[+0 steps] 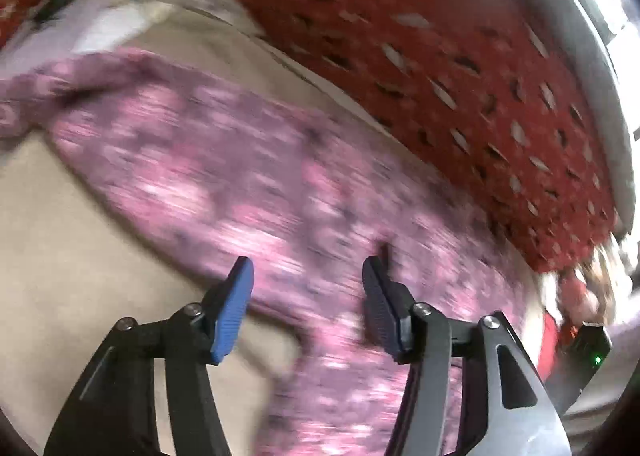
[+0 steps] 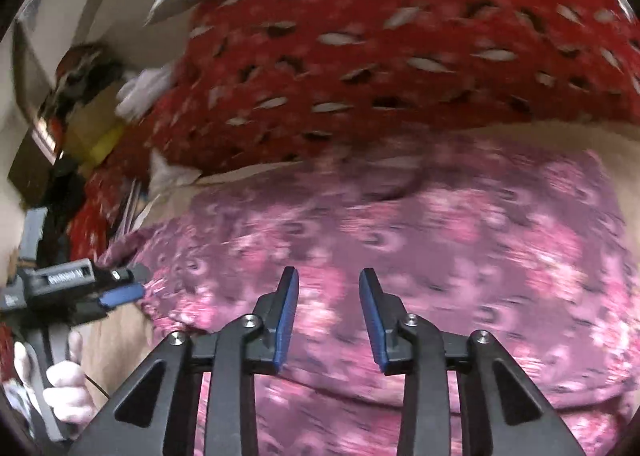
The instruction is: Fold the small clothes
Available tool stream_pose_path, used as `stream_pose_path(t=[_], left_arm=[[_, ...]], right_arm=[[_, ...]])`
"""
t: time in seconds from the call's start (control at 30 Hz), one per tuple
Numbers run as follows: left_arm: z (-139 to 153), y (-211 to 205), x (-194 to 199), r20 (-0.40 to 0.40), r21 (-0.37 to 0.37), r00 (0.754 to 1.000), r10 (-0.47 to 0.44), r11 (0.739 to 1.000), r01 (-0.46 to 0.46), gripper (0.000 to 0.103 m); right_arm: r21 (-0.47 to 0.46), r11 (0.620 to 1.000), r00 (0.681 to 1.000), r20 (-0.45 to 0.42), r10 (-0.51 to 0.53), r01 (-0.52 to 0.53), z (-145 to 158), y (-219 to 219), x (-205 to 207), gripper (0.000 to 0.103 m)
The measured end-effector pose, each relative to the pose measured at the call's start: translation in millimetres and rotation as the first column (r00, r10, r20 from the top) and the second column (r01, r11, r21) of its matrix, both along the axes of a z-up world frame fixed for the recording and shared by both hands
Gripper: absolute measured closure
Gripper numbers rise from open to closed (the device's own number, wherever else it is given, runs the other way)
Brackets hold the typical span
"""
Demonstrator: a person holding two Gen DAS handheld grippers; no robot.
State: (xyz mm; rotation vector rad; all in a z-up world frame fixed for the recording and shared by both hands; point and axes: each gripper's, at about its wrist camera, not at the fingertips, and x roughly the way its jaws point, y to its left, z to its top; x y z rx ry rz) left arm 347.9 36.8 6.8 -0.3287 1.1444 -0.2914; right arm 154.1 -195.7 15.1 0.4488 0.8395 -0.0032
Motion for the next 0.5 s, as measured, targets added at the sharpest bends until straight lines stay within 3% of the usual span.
stream_pose_path(t=[0.13, 0.2, 0.27, 0.37, 0.43, 0.5], left_arm=[[-9, 65, 19, -0.021, 0.052, 0.992, 0.122, 0.991, -0.121, 0.048], [-17, 105, 28, -0.037, 0.084, 0.977, 0.208, 0.975, -0.204, 0.048], [-21, 135, 34, -0.039, 0.104, 0.961, 0.274, 0.958, -0.268, 0.048], [-11, 186, 34, 0.029, 0.111, 0.931, 0.363, 0.925, -0.364, 0.048], [-6, 204, 32, 0.074, 0.117, 0.923, 0.377, 0.916, -0.383, 0.048], [-8, 213, 34, 0.094, 0.142, 0.933, 0.349, 0.922, -0.359, 0.042]], right_arm=[[-0.024, 1.0, 0.994, -0.107, 0.014, -0.017, -42, 24, 17, 0.066], [-0.049, 0.999, 1.0, -0.013, 0.007, -0.007, -45, 28, 6, 0.065], [-0.063, 0.998, 1.0, 0.004, 0.008, -0.007, -46, 29, 3, 0.064], [-0.057, 0.998, 1.0, 0.014, 0.022, -0.021, -47, 30, 1, 0.058], [-0.055, 0.998, 0.999, 0.026, 0.032, -0.03, -48, 32, 2, 0.054], [-0.058, 0.998, 0.998, 0.036, 0.042, -0.04, -48, 33, 1, 0.05]])
